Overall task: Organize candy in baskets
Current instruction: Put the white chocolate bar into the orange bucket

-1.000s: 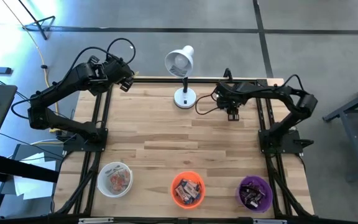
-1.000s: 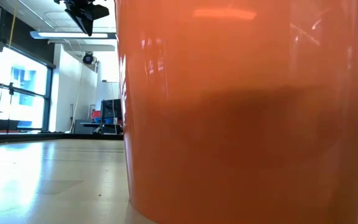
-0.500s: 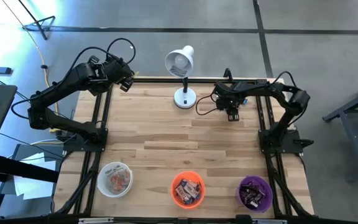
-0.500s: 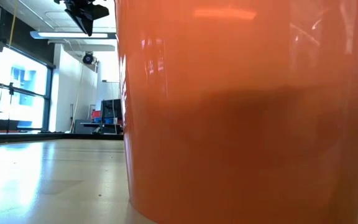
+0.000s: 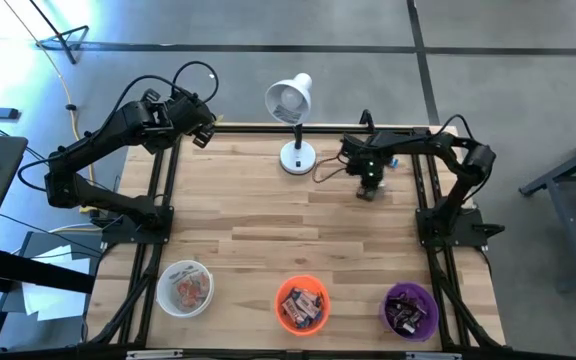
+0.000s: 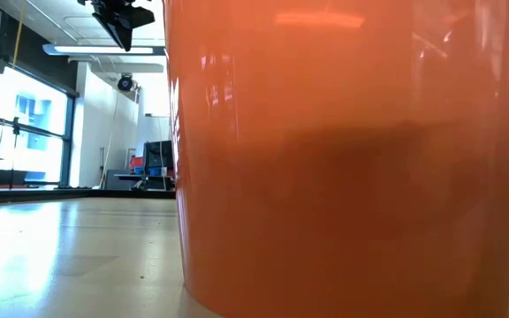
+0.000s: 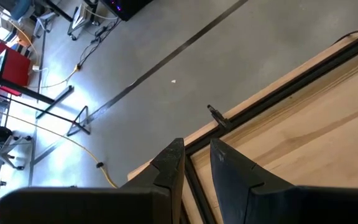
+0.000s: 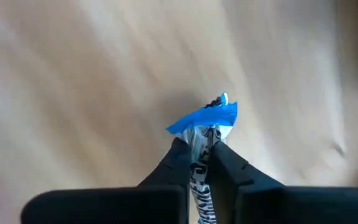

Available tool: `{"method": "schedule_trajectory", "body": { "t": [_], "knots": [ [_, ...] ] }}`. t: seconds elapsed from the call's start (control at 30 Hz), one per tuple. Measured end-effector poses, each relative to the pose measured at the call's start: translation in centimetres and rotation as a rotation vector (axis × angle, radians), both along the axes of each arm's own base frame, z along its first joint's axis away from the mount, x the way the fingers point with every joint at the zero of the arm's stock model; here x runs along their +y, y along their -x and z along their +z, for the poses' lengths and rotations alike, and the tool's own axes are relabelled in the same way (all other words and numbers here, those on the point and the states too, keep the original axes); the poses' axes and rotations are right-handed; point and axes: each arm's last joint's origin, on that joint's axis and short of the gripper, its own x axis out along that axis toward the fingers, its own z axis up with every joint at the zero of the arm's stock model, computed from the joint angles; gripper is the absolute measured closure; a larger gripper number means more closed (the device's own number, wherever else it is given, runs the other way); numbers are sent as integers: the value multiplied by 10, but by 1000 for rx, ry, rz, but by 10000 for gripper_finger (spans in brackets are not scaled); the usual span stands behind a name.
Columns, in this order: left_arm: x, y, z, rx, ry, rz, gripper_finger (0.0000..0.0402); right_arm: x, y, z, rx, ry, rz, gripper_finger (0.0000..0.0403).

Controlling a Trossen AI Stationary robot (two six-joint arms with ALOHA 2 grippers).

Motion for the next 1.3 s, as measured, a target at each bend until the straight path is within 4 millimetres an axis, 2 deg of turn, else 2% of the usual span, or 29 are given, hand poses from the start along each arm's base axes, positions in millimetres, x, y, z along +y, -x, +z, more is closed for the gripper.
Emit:
{"method": "schedule_trajectory", "body": {
  "t": [0.13,0.2,0.3,0.5,0.6,0.7,0.83,0.97,1.07,1.2,1.3],
  "knots": [
    [0,0,0,5,0,-4,337,9,-18,27,-173,-62,-96,398],
    [0,0,0,12,1,-9,337,20,-25,41,-221,-97,-127,397],
    [0,0,0,50,4,-35,337,40,-37,74,-329,-157,-142,398],
    [0,0,0,84,6,-60,337,104,-50,134,-471,-297,-132,399],
    [0,0,0,79,3,-60,337,140,-54,151,-464,-288,-158,399],
    [1,-3,2,49,-12,-59,337,176,-50,155,-403,-244,-177,399],
    [3,-7,4,-2,-32,-62,337,231,-53,152,-456,-295,-181,399],
    [4,-9,5,-21,-34,-67,337,291,-67,142,-578,-371,-166,399],
    [4,-9,4,-8,-25,-85,337,331,-82,123,-637,-450,-179,399],
    [2,-10,3,-5,40,-161,337,366,-103,100,-702,-517,-178,399],
    [1,-12,2,-26,83,-198,337,379,-115,105,-772,-474,-123,399]
  ]
}}
